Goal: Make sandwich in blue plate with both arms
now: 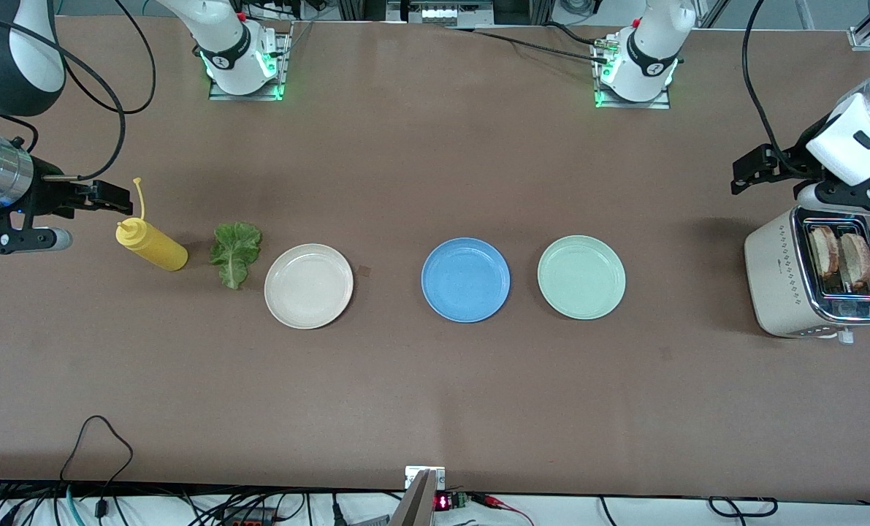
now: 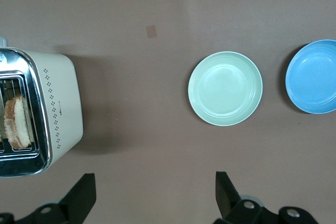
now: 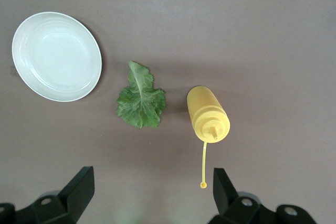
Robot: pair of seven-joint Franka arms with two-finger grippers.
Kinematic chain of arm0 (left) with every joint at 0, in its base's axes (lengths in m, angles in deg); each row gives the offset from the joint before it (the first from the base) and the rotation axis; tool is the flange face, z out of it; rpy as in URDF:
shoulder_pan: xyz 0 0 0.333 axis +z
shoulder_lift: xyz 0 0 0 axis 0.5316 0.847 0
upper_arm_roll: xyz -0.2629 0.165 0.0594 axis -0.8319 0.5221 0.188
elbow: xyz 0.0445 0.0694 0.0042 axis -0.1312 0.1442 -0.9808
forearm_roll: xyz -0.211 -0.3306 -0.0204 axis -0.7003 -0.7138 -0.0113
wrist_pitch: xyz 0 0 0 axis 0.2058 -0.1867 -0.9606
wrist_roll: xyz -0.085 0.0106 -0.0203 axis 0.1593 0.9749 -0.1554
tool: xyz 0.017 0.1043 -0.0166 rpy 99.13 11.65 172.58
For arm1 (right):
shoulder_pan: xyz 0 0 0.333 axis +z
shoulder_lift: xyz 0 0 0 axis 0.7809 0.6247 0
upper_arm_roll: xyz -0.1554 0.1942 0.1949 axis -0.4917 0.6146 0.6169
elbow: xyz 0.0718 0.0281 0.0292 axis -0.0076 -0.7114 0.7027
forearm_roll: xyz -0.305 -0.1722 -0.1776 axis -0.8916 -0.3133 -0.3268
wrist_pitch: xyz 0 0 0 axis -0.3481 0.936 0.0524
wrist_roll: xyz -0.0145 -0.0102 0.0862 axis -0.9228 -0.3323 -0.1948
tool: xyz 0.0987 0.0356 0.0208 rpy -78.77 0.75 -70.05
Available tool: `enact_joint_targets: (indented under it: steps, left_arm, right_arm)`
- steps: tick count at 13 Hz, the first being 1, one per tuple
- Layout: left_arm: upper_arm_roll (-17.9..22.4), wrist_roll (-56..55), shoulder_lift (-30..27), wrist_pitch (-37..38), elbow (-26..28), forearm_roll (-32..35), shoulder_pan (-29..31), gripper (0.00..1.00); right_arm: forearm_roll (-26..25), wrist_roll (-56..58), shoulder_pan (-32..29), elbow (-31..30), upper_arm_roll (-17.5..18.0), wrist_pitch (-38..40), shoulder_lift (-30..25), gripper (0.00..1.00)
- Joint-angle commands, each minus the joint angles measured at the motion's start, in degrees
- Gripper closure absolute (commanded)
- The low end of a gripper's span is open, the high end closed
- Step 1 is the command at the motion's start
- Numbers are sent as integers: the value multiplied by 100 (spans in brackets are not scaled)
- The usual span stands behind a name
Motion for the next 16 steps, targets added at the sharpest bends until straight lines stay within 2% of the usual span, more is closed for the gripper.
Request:
enact_joint_targets:
  steps: [1, 9, 16]
  left_arm:
    - [-71, 142, 2, -17, -40, 119, 89, 0]
    - [-62, 98, 107, 18, -190, 112, 89, 0]
    - [8, 81, 335, 624, -207, 121, 150, 0]
  right_arm:
    - [-4, -62, -49, -24, 46, 1, -41, 0]
    - [-4, -62, -49, -24, 46, 10, -41, 0]
    - [14, -71, -92, -7, 37, -16, 64, 0]
